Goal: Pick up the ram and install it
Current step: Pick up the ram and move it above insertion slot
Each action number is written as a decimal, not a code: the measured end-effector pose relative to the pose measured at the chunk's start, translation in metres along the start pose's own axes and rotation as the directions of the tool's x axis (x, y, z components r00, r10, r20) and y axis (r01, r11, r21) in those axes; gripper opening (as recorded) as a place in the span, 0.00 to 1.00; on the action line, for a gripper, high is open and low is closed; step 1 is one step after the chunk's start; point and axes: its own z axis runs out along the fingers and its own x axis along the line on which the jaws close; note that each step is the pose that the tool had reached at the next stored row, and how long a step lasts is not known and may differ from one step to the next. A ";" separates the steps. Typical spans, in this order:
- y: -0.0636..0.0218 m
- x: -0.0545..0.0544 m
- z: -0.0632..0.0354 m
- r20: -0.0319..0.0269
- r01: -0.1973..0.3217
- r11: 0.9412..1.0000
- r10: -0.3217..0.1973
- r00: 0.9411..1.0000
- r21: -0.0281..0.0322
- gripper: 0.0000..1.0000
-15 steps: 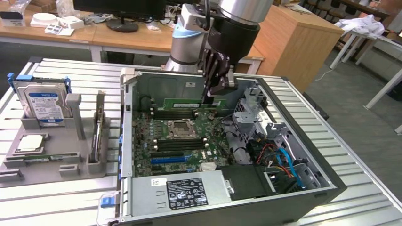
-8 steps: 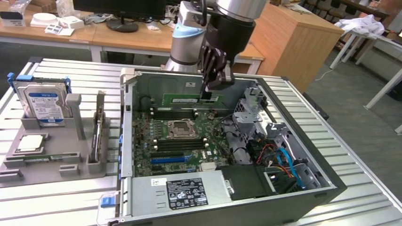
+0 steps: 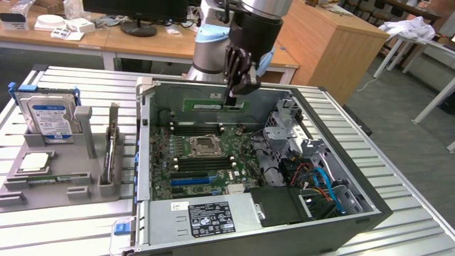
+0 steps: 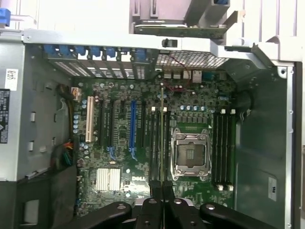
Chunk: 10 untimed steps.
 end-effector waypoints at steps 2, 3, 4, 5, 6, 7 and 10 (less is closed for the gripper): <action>-0.0001 -0.004 0.0003 0.000 0.000 1.000 0.000 1.000 0.000 0.12; -0.0002 -0.006 0.0005 0.000 0.000 1.000 0.000 1.000 0.000 0.12; -0.0002 -0.007 0.0005 0.000 0.000 1.000 0.000 1.000 0.000 0.12; -0.0002 -0.008 0.0006 0.000 0.000 1.000 0.000 1.000 0.000 0.12; -0.0003 -0.008 0.0005 0.000 0.000 1.000 0.000 1.000 0.000 0.12; -0.0003 -0.008 0.0006 0.000 0.000 1.000 0.000 1.000 0.000 0.12; -0.0002 -0.008 0.0007 0.000 0.000 1.000 0.000 1.000 0.000 0.12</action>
